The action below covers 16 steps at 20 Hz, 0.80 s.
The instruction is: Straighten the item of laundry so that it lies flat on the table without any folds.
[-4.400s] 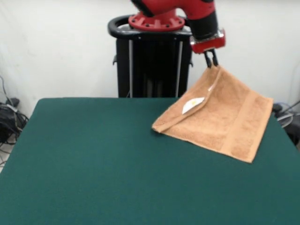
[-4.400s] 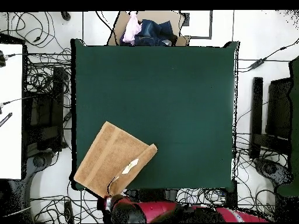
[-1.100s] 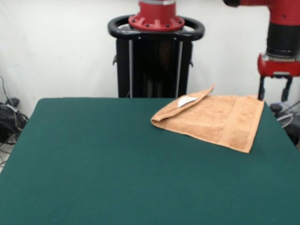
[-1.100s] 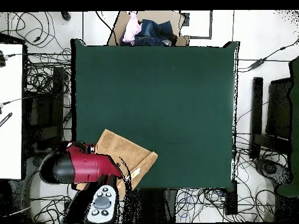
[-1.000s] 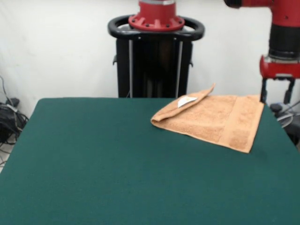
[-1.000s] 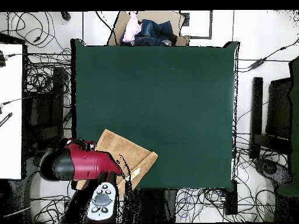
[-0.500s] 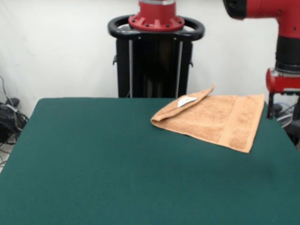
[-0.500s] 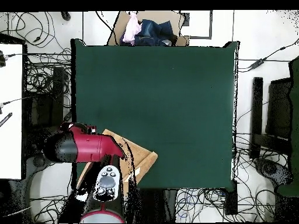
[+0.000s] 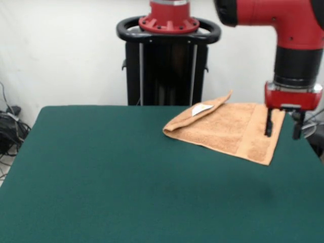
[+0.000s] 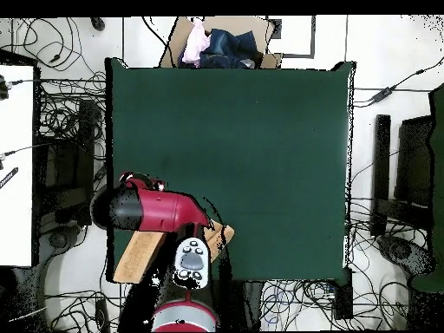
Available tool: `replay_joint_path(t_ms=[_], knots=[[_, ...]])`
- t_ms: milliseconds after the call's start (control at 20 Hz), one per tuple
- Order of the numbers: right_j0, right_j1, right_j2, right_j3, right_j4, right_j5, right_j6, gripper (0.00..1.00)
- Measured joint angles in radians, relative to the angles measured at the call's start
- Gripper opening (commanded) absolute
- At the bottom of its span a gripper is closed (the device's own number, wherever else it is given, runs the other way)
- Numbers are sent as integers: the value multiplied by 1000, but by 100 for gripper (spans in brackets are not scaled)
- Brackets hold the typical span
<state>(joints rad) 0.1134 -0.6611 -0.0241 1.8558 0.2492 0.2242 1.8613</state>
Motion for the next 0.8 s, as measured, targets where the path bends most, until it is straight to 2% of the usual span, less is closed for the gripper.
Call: replay_joint_path(t_ms=[400,800], knots=[[-7,43,0,0,-14,-34,0,100],[29,135,0,-1,-13,-176,0,100]])
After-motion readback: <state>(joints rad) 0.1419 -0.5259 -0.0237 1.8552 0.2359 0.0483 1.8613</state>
